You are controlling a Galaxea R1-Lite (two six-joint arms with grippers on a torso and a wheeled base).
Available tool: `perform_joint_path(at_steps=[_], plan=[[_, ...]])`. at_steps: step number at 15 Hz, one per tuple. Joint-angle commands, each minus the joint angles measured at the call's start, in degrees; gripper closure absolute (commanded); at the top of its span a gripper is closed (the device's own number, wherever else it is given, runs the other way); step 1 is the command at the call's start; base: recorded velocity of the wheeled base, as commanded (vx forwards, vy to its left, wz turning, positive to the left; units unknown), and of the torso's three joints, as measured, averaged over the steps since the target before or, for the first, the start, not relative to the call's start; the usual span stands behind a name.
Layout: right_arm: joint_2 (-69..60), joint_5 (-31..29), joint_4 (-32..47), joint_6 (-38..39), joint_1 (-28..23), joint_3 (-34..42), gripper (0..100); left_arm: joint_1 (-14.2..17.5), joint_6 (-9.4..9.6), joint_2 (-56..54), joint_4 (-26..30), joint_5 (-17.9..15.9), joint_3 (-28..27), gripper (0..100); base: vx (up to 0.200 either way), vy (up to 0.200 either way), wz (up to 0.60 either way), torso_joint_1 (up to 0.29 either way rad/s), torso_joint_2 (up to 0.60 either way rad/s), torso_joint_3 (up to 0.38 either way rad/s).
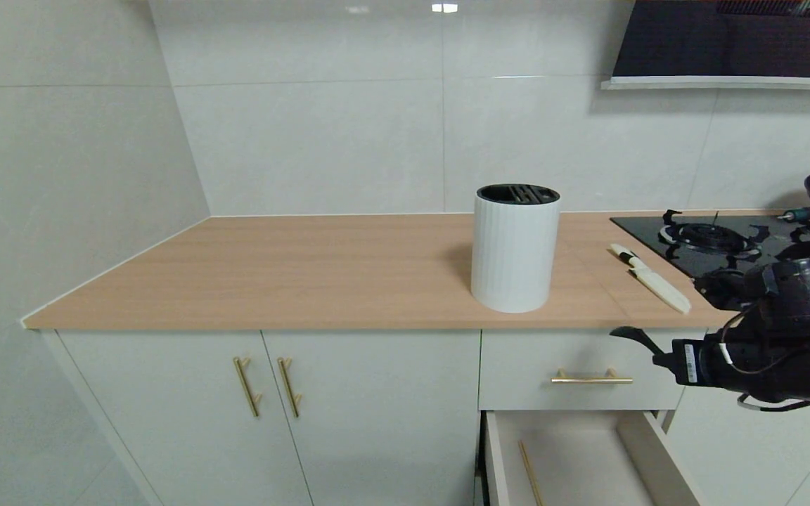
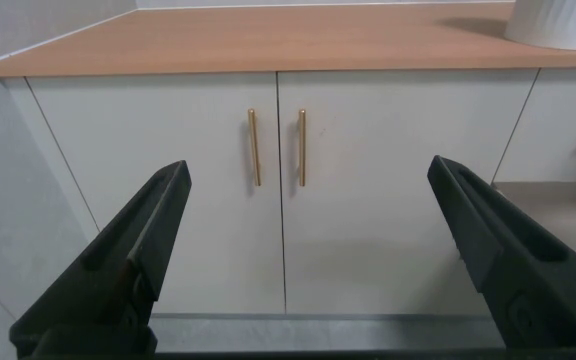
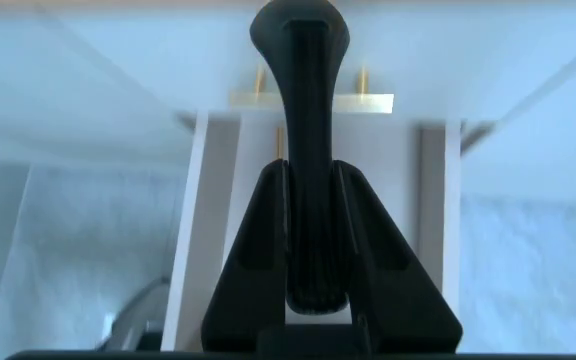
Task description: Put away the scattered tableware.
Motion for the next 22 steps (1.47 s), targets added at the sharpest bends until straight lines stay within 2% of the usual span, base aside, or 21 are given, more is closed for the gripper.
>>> perform_joint_path(at_steps=[1,11,22], plan=[[-1.3,0.1,-0.1,-0.2,0.2,3.5,100,0.0,0.0,0.1,0.1,0.0,0.0,0,0.0,0.0,0.0,0.0,0.0,0.0],[4.0,-0.3,-2.1,-0.5,1.6,6.4,100,0.0,0.0,0.1,0.0,0.0,0.0,0,0.0,0.0,0.0,0.0,0.0,0.0],[10.4,-1.0,-8.7,-0.7,1.6,8.0,100,0.0,0.0,0.1,0.0,0.0,0.0,0,0.0,0.0,0.0,-0.01,0.02,0.013]])
